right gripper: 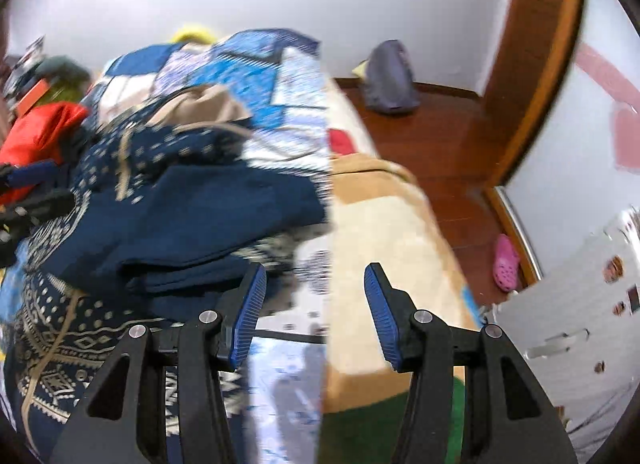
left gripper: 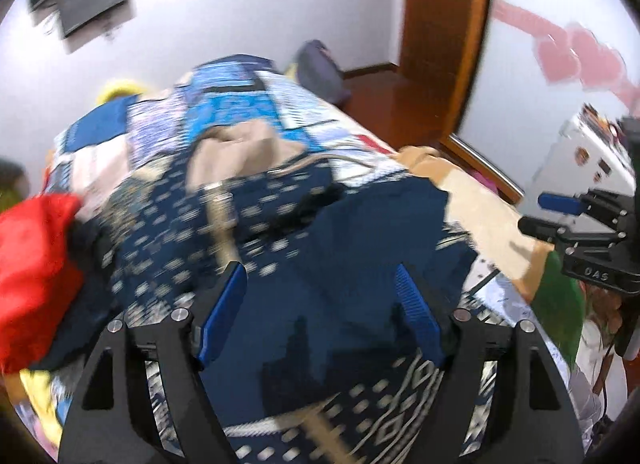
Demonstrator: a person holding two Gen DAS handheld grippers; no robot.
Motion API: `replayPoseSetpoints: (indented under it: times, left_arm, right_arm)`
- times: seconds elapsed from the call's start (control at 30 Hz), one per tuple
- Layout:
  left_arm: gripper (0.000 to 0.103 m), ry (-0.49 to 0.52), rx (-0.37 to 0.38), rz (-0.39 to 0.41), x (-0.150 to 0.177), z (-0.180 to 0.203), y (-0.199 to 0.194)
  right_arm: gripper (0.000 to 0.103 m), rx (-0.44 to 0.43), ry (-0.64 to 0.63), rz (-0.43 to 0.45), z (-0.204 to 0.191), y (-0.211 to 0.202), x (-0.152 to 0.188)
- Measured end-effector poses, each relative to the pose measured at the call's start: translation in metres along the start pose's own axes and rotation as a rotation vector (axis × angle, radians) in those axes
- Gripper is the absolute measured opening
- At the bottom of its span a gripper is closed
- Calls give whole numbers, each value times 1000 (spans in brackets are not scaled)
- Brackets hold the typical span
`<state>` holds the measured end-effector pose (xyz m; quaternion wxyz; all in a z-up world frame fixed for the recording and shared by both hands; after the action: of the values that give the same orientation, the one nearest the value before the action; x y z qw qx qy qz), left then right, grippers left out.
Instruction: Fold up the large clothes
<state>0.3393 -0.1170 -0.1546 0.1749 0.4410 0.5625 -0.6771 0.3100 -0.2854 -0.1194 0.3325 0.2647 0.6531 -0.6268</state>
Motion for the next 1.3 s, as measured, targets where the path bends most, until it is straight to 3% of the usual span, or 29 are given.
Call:
replayPoseSetpoints:
  times: [0.27, 0.4, 0.57, 0.67, 0.8, 1.1, 1.3]
  left_arm:
    - [76, 89, 115, -149, 0, 60, 87]
    - [64, 98, 177, -195, 2, 81, 114]
    - [47, 95, 138, -219, 9, 85, 139]
    - [28, 60, 139, -240, 16, 80, 149]
    - [5, 26, 145, -209, 13, 71, 141]
    - [4, -18, 70, 0, -25, 16, 63]
    - [4, -44, -65, 148, -35, -37, -9]
  right_arm:
    - [48, 37, 122, -9, 35, 7, 17]
    - [48, 53, 132, -27, 41, 12, 25]
    - [48, 37, 155, -31, 42, 16, 30]
    - [48, 32, 160, -32, 41, 16, 31]
    - [48, 22, 166, -31, 39, 17, 31]
    - [48, -13, 151, -11, 19, 18, 18]
    - [48, -61, 101, 31, -10, 18, -2]
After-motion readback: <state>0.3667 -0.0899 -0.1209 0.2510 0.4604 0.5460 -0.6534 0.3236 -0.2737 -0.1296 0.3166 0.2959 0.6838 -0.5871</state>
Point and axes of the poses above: each gripper's, at about its wrist camera, not at the fingertips, and y roughly the way its jaws point, z to its right, x to its underside, the point moved 1 cm from there along y, roughly the way its jaws point, and after that the axes turned 14 degrees about z, right-handed, at the moved point
